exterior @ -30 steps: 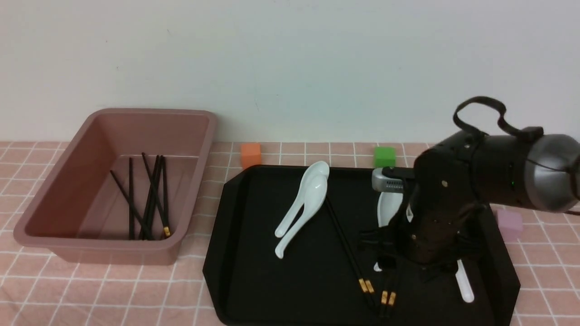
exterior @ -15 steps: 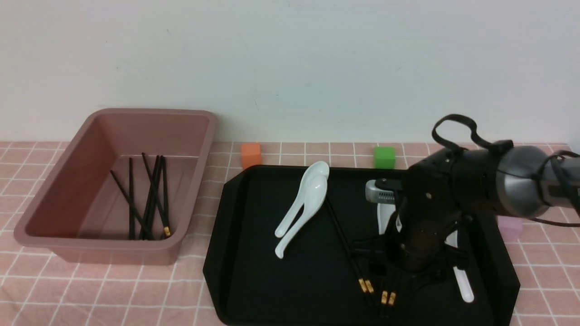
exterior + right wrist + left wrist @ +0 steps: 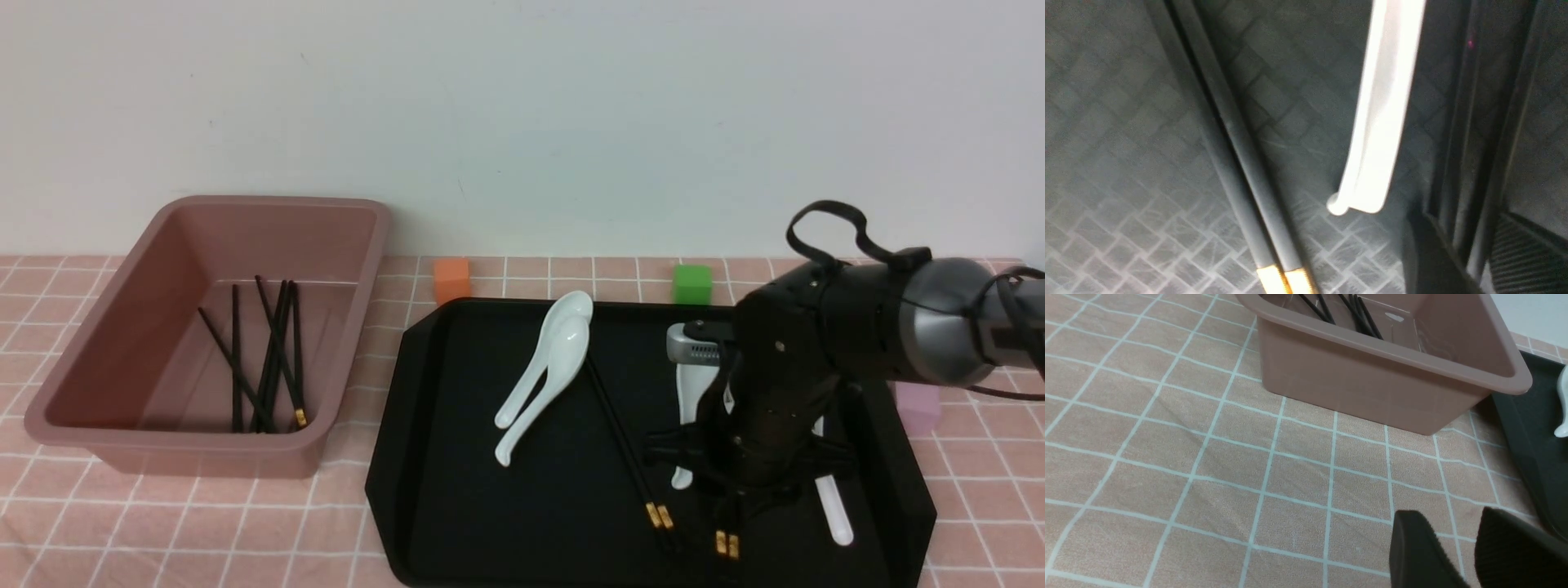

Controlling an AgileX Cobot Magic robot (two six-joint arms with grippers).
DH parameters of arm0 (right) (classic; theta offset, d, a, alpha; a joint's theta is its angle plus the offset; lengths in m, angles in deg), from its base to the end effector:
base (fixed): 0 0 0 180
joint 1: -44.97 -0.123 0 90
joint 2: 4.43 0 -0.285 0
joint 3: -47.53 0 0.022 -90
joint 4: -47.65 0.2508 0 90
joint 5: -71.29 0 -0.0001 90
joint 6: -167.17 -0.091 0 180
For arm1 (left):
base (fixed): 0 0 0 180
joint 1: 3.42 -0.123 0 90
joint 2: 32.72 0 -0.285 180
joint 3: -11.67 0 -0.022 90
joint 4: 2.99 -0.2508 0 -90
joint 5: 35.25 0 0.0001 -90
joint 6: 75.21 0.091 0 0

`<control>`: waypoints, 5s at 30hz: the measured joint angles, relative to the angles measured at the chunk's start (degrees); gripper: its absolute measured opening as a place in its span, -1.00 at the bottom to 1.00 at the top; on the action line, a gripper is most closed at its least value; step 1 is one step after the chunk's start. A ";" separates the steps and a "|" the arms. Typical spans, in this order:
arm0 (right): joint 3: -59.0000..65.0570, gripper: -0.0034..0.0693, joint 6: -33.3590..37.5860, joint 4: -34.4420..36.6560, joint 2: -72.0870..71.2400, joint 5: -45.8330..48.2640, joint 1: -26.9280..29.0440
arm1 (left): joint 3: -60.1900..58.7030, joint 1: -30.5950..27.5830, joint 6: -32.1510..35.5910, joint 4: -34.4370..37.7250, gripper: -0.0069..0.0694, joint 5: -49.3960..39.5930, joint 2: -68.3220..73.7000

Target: On pink tablecloth take chopsticks from black tray and put them in box.

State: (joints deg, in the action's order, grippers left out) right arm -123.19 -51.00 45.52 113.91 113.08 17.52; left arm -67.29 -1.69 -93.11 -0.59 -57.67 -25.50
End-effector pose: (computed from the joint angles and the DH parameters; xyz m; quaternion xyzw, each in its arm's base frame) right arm 0.3241 0.1658 0.1487 0.0804 0.9924 0.0386 0.0849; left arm 0.0522 -0.0030 0.1684 -0.1251 0.8023 -0.1170 0.5718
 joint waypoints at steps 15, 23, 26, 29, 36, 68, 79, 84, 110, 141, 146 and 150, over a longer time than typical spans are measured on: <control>-0.58 -0.51 0.89 -0.45 0.46 1.25 0.05 | 0.00 0.00 0.00 0.00 -0.20 0.00 0.00; -0.58 -0.53 4.00 -0.35 0.31 1.02 0.05 | 0.00 0.00 0.00 0.00 -0.20 0.00 0.00; -0.36 -0.53 4.95 -0.35 -0.27 0.91 0.05 | 0.00 0.00 0.00 0.00 -0.20 0.00 0.00; 0.20 -0.53 6.62 -0.12 -2.10 2.05 0.05 | 0.00 0.00 0.00 0.00 -0.20 0.00 0.00; 0.22 -0.53 7.86 -0.42 -12.35 5.90 0.05 | 0.00 0.00 0.00 0.00 -0.20 0.00 0.00; -90.91 -0.53 31.51 22.70 39.05 10.56 -14.80 | 0.00 0.00 0.00 0.00 -0.20 0.00 0.00; -91.46 0.35 30.83 22.93 40.80 10.25 -14.80 | 0.00 0.00 0.00 0.00 -0.20 0.00 0.00; -93.01 0.48 30.83 19.19 36.32 20.19 -14.80 | 0.00 0.00 0.00 0.00 -0.20 0.00 0.00; -25.88 -0.94 31.26 9.68 -37.22 30.20 -15.02 | 0.00 0.00 0.00 0.00 -0.20 0.00 0.00; 45.38 -0.94 47.17 15.62 -86.87 -14.27 14.82 | 0.00 0.00 0.00 0.00 -0.20 0.00 0.00; 64.25 -0.94 47.86 16.34 -103.18 -25.15 22.49 | 0.00 0.00 0.00 0.00 -0.19 0.00 0.00; 69.32 -0.94 48.17 16.28 -110.75 -22.27 24.57 | 0.00 0.00 0.00 0.00 -0.19 0.00 0.00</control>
State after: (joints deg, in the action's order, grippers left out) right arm -53.88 -2.83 61.80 3.16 90.81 42.09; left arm -67.29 -1.69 -93.11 -0.59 -57.67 -25.50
